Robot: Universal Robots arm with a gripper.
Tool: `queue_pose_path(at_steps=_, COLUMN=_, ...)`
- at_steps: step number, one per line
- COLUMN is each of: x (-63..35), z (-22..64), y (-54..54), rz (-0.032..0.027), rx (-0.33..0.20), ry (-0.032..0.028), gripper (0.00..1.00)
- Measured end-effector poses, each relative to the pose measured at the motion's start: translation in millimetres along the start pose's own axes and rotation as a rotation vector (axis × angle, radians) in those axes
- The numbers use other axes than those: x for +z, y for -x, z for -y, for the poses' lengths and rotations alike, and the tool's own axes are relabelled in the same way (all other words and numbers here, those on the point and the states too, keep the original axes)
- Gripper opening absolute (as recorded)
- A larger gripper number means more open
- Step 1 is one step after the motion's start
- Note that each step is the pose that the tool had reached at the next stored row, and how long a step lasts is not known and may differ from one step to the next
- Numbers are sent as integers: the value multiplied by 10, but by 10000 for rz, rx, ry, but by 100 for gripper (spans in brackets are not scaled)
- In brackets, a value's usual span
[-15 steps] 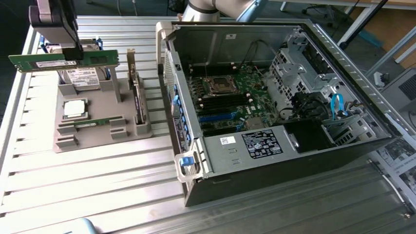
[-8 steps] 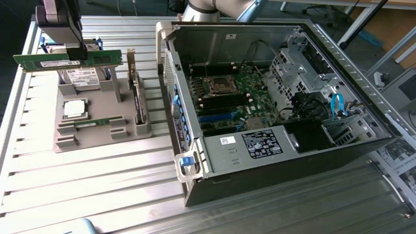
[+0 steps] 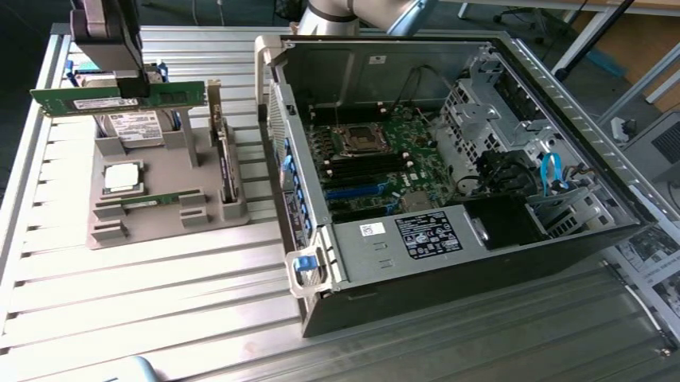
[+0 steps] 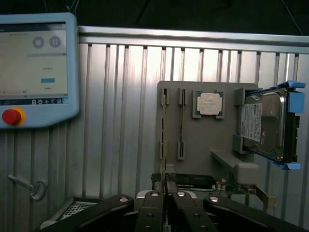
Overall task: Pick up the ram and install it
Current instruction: 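Pick up the ram and move it above insertion slot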
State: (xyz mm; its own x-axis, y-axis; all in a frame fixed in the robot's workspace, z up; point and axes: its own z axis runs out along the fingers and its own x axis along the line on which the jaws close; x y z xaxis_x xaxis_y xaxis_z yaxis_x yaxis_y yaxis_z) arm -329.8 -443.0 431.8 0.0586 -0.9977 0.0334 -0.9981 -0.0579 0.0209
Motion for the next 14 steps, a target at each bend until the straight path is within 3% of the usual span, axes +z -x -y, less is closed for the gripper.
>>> queue_pose_path(at_steps=14, x=-1, z=85, y=-5, rz=2, rx=-2, ry=46, gripper=13)
